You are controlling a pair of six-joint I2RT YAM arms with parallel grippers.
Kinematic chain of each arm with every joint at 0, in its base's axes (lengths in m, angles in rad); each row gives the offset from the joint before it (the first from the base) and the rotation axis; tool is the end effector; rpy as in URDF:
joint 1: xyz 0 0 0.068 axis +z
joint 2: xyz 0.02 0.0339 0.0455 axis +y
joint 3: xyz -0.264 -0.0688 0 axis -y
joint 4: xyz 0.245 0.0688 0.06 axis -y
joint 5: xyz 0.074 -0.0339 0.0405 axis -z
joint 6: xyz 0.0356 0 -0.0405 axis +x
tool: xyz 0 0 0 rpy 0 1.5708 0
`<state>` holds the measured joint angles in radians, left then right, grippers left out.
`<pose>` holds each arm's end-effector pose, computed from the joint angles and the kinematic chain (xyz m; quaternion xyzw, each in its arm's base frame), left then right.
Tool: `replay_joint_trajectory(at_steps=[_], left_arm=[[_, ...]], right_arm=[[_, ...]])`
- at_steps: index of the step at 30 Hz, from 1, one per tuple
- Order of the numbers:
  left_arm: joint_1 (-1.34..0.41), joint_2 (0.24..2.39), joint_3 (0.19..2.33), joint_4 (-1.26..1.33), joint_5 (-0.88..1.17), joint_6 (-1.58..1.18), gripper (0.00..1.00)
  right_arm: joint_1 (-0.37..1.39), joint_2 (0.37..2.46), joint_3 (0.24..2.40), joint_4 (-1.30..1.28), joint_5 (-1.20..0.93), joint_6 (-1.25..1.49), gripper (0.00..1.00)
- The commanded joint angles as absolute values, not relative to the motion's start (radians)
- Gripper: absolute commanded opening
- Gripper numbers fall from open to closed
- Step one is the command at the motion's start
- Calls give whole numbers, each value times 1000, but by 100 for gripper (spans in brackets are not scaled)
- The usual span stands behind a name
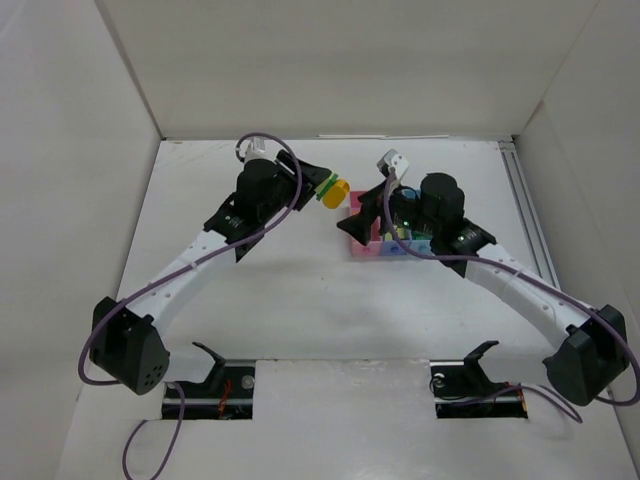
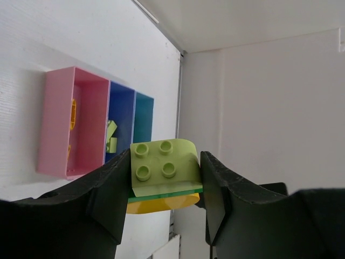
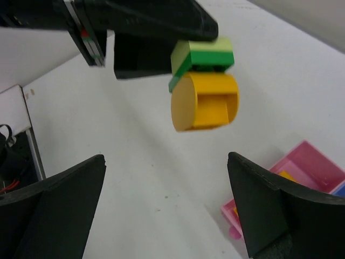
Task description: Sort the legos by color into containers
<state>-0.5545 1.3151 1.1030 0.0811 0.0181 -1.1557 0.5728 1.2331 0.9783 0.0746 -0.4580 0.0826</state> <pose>0.2666 -0.1659 0.3617 -0.2169 0.7199 -0.5020 0.4274 0.2343 0.1698 0.3399 -0.3225 0.6902 0.3658 0.5346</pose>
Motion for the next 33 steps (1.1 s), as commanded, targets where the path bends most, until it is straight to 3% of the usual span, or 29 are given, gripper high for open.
replay_joint_trajectory(at_steps=[1, 7, 11, 16, 21, 33], left_arm=[[-555, 1282, 1095, 160, 75, -1137, 37], [-555, 1259, 1071, 233, 110, -1137, 37], [-555, 1241, 1062, 244, 120, -1126, 37], [-555, 1221, 1043, 268, 120, -1126, 37], [-555, 1221, 1043, 279, 133, -1117, 37], [-540, 1218, 1023, 287, 155, -1117, 37]], right_arm=[[597, 1241, 1054, 164, -436, 63, 99], [597, 1293, 1109, 164, -411, 40, 99], [597, 1313, 1132, 164, -422, 31, 92], [586, 1345, 1161, 164, -477, 31, 64], [586, 1355, 1181, 164, -486, 31, 53], [555, 1322, 1129, 154, -557, 31, 2]])
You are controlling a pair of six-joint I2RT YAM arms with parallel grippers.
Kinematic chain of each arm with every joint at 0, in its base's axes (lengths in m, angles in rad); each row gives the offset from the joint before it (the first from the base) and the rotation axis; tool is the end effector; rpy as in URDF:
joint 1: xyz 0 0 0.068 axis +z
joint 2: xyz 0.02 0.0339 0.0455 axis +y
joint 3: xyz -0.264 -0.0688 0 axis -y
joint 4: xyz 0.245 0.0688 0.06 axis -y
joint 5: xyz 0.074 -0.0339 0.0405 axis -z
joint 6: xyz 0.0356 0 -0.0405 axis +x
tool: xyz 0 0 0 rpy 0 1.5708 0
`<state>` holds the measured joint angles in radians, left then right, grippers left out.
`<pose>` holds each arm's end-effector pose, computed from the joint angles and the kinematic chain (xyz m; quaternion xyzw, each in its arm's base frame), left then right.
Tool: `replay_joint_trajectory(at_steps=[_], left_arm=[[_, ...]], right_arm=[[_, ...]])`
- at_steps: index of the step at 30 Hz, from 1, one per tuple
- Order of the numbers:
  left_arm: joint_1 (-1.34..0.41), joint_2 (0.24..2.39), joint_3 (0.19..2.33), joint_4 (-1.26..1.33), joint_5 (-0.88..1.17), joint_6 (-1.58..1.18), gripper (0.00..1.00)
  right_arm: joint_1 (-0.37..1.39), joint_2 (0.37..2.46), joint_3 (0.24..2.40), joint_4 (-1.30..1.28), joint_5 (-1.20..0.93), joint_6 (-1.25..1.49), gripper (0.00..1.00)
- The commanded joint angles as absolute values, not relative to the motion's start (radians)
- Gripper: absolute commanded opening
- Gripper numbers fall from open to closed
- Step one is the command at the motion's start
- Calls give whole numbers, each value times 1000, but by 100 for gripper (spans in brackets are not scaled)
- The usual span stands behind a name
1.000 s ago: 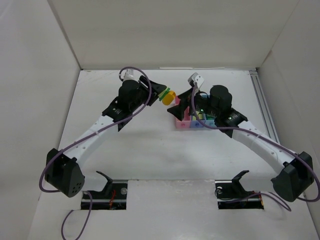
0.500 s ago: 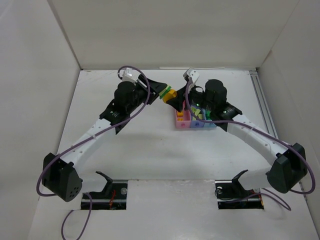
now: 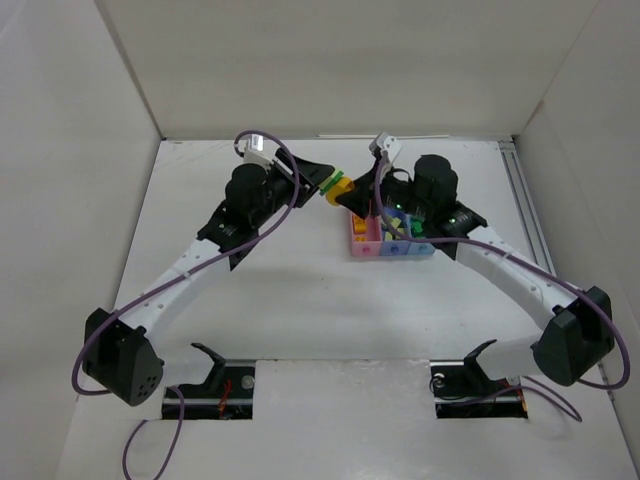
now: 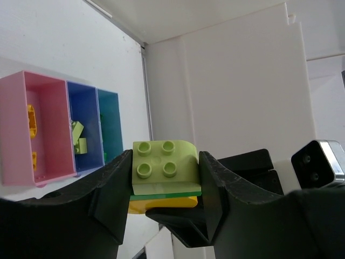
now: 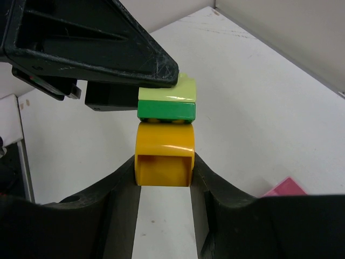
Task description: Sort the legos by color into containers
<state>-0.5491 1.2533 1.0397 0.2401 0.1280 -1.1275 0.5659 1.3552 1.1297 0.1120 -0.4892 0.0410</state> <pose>0.2527 -0.1599 0.3739 -0.1546 0.6804 -0.5614 0.4449 0.2616 0.1860 0.3631 -0.3435 0.6572 0.3655 0.5625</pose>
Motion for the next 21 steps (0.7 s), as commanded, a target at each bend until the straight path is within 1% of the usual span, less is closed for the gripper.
replay_joint_trajectory(at_steps=[1, 9, 13, 16, 21], left_arm=[[-517, 1207, 1023, 287, 155, -1117, 37], [-459, 1187, 1023, 206, 92, -1095, 37], [-436, 1187, 1023, 190, 92, -1077, 37], [-436, 1178, 1032, 147, 55, -1052, 37], [-436, 1198, 1069, 69, 29, -1025, 37]], right_arm=[[555, 1313, 1115, 144, -569, 31, 0], [537, 1178, 925, 80, -568, 75, 0], [517, 1152, 925, 14, -491, 75, 0], [496, 1143, 925, -5, -450, 75, 0], [466, 1163, 946, -44, -417, 66, 0]])
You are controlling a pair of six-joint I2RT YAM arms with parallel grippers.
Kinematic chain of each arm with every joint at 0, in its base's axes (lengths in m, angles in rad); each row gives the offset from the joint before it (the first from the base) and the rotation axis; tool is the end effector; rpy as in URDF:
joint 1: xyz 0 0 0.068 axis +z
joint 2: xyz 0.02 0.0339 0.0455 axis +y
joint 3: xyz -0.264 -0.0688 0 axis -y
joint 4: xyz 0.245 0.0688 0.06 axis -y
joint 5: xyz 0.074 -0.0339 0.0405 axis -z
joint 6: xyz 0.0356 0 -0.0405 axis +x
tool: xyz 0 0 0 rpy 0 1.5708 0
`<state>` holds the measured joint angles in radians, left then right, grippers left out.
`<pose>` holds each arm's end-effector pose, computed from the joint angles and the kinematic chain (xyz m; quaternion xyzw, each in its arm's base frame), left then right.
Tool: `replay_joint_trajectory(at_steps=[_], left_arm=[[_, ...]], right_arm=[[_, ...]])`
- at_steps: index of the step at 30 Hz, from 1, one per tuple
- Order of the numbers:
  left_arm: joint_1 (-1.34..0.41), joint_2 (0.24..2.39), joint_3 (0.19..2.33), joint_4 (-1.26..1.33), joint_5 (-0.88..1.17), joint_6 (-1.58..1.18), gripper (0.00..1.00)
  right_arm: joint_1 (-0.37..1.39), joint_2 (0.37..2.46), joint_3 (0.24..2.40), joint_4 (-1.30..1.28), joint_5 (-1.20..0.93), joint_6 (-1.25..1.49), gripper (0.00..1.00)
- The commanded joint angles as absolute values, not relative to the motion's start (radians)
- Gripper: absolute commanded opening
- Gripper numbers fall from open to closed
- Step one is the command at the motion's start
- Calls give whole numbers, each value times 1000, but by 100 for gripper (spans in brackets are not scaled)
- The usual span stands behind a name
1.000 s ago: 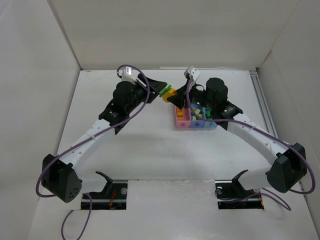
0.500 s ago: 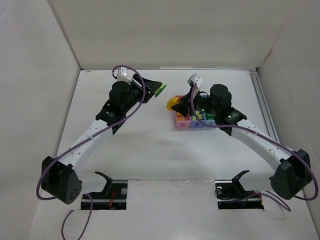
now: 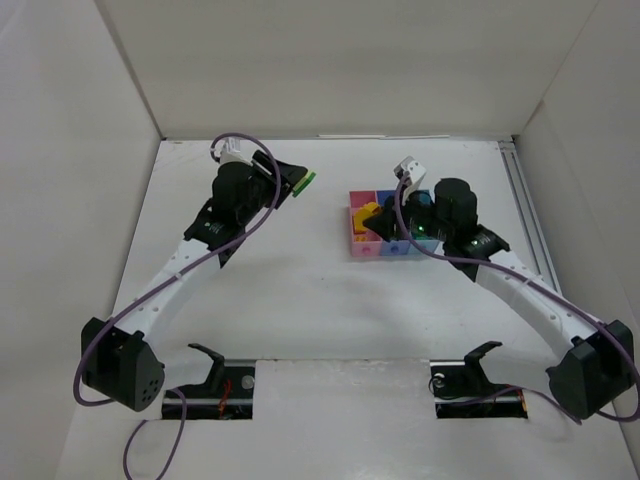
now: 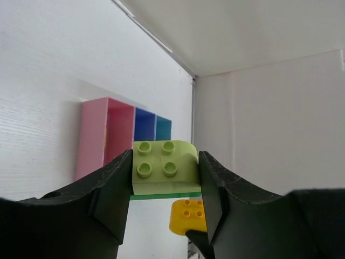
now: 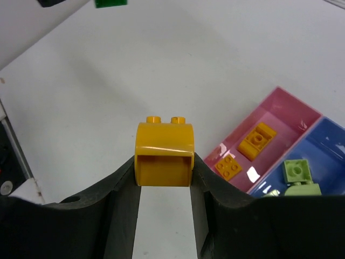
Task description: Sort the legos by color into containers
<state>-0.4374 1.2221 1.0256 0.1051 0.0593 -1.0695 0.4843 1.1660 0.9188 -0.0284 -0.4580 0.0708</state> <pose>0.2626 -0.1251 0.3626 -0.2105 0.7080 -0.4769 0.4764 0.2318 0.1397 0.3256 -0.2935 0.7321 0.3351 0.5154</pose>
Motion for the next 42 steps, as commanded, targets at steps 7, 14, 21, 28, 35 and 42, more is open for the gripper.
replay_joint_trajectory(at_steps=[7, 14, 21, 28, 35, 42], left_arm=[[-436, 1241, 1098, -49, -43, -956, 37], [-436, 1282, 1135, -173, -106, -922, 37], [-436, 1282, 1108, -183, -133, -913, 37], [-436, 1301, 1118, -193, -133, -893, 37], [-436, 1312, 1127, -193, -104, -884, 37], [-436, 1312, 1118, -193, -95, -874, 37]], right_arm=[[457, 1225, 1008, -97, -299, 66, 0], [448, 1338, 1104, -192, -140, 75, 0], [448, 1423, 1160, -213, -64, 106, 0], [457, 1551, 1227, -241, -86, 115, 0], [500, 1638, 1258, -250, 21, 159, 5], [537, 1700, 1287, -284, 78, 181, 6]])
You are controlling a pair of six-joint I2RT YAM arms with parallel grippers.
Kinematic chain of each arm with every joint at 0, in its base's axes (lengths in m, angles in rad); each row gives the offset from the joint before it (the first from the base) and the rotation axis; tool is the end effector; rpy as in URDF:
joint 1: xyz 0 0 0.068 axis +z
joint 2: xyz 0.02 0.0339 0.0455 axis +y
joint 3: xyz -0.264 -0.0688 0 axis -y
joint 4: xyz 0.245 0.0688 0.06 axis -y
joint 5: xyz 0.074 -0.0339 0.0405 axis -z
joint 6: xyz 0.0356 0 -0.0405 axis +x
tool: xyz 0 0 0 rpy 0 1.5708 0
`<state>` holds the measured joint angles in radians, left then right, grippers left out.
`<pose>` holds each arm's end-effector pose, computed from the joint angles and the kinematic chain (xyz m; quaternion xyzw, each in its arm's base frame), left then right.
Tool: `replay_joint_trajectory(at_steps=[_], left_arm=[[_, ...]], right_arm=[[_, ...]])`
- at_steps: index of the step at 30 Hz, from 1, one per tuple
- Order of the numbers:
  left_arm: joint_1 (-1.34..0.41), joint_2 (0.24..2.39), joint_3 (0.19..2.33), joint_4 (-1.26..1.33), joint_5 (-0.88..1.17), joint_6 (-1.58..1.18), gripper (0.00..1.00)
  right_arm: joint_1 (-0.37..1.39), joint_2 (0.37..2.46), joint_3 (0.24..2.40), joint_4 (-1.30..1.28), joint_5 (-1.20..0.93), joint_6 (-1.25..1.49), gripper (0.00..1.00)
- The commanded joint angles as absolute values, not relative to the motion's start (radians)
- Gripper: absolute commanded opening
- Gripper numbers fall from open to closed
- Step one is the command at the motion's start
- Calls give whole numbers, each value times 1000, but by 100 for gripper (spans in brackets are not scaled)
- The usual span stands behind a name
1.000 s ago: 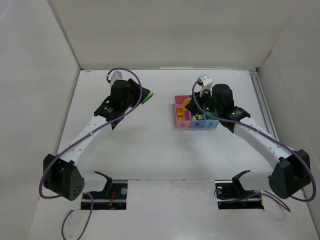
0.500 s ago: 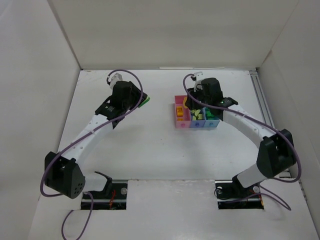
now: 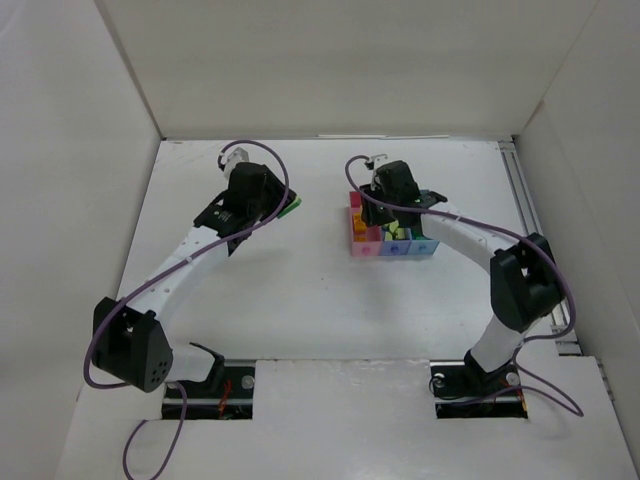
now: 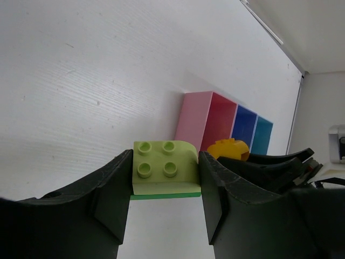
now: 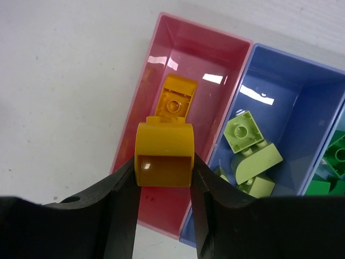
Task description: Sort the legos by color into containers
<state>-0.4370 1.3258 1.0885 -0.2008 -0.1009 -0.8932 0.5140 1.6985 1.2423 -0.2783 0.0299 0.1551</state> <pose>0.2799 -0.1268 0.3239 -0.2169 0.8148 -0.2972 0.4479 0.3326 0.1866 0.2478 -0.1571 0.9002 0.1204 0.3880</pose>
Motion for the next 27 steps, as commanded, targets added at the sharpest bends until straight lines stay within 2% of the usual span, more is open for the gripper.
replay_joint_trajectory(at_steps=[1, 11, 13, 16, 17, 20, 27], left_arm=[[-436, 1312, 1118, -193, -95, -874, 37], [-436, 1282, 1109, -193, -86, -874, 37], [-436, 1282, 1109, -193, -86, -874, 37], [-436, 1282, 1109, -193, -77, -865, 37], [-436, 1282, 1109, -193, -62, -865, 37], [-436, 1282, 1109, -184, -48, -853, 37], [-436, 1250, 1109, -161, -38, -844, 37]], right_arm=[[537, 1700, 1287, -284, 87, 181, 6], [557, 1709, 1316, -324, 109, 192, 32], [566, 1700, 1316, -324, 109, 192, 41], [566, 1700, 1316, -333, 109, 192, 46], [566, 1689, 1316, -333, 109, 183, 52], [577, 1678, 1316, -333, 109, 183, 60], [586, 1628, 1316, -342, 129, 183, 67]])
